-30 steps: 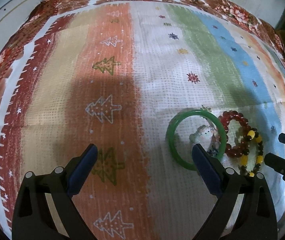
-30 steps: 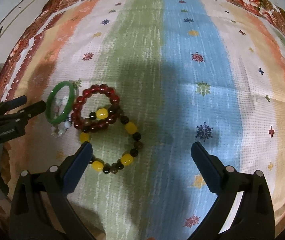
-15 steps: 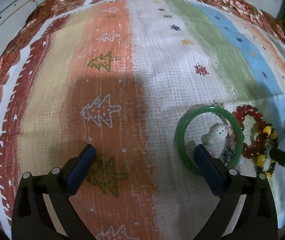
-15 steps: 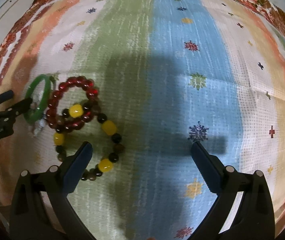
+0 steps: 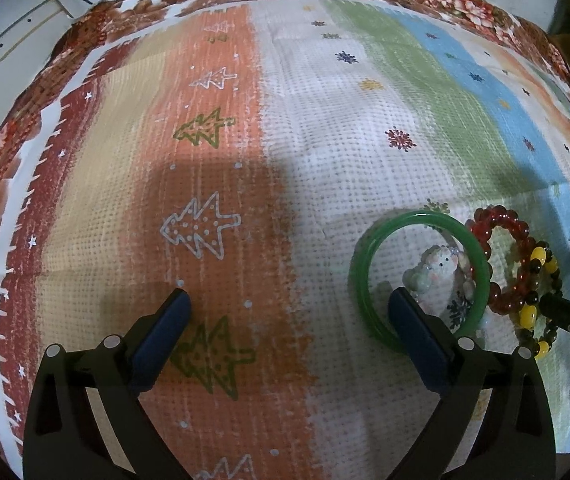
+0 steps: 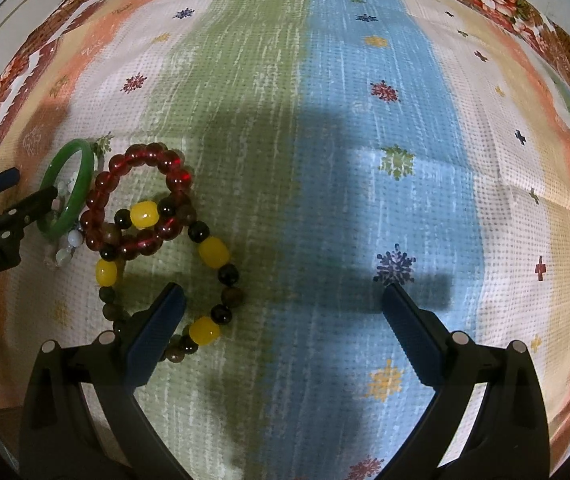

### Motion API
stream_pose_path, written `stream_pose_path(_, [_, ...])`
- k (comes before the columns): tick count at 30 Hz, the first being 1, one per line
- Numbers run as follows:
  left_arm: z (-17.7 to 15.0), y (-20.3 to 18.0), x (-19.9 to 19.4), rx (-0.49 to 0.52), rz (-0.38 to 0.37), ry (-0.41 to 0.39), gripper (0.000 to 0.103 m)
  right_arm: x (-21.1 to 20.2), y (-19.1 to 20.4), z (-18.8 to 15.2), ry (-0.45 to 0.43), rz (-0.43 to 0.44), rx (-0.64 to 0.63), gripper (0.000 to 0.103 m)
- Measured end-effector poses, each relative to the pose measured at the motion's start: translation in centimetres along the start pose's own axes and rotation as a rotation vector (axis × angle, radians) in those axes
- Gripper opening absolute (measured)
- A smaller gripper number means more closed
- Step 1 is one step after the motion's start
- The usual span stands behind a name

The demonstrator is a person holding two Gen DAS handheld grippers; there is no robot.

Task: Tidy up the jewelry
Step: 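Grasp the jade bangle with the left tool while the right grasps the yellow-black bracelet, then carry the jade bangle and yellow-black bracelet into the silver tin and open both tools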

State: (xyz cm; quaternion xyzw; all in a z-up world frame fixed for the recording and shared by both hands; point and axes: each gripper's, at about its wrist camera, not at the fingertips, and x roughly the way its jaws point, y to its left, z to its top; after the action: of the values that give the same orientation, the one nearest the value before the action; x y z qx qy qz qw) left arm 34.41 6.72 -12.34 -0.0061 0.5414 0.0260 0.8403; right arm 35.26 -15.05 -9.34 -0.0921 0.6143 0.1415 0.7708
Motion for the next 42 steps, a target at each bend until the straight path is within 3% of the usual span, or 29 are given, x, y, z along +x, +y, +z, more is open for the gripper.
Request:
stream_pose_path(7, [0.0,-1.2,-0.7,0.075,-0.020,-0.005,0.064,-0.1,-0.1,0.2,0.016,0.013,-0.012,0.093])
stream_pose_path(9, [-0.1,-1.4,-0.8,0.083,-0.021,-0.007,0.048,-0.2,0.1,0.2,0.012,0.018,-0.021,0.086])
stream_pose_path(15, [-0.1,-1.2,-0.8,0.074,-0.028,0.002,0.016,-1.1,0.5,0.4,0.001,0.040,-0.042,0.056])
stream_pose_path(17, [-0.1,-1.2,-0.8,0.076,-0.032,0.007,0.008,-1.3,0.4,0.5,-0.001,0.059,-0.046,0.038])
stream_pose_path(18, [-0.1,-1.2,-0.8,0.077,-0.032,0.008,0.007,-1.4,0.3,0.6,-0.001,0.065,-0.049,0.035])
stream_pose_path(20, [-0.1,-1.1,-0.8,0.079,-0.034,0.008,0.007,-1.6,0.2,0.7,0.001,0.090,-0.055,0.014])
stream_pose_path(31, [-0.2,-0.5,-1.8,0.049,-0.055,0.003,0.007,-2.0,0.4,0.8,0.006,0.121,-0.060,0.011])
stream_pose_path(42, [-0.3,-0.8,-6.6,0.021,-0.084,-0.100,0.009,-6.2,1.6,0.4,-0.095,0.153,-0.083,0.011])
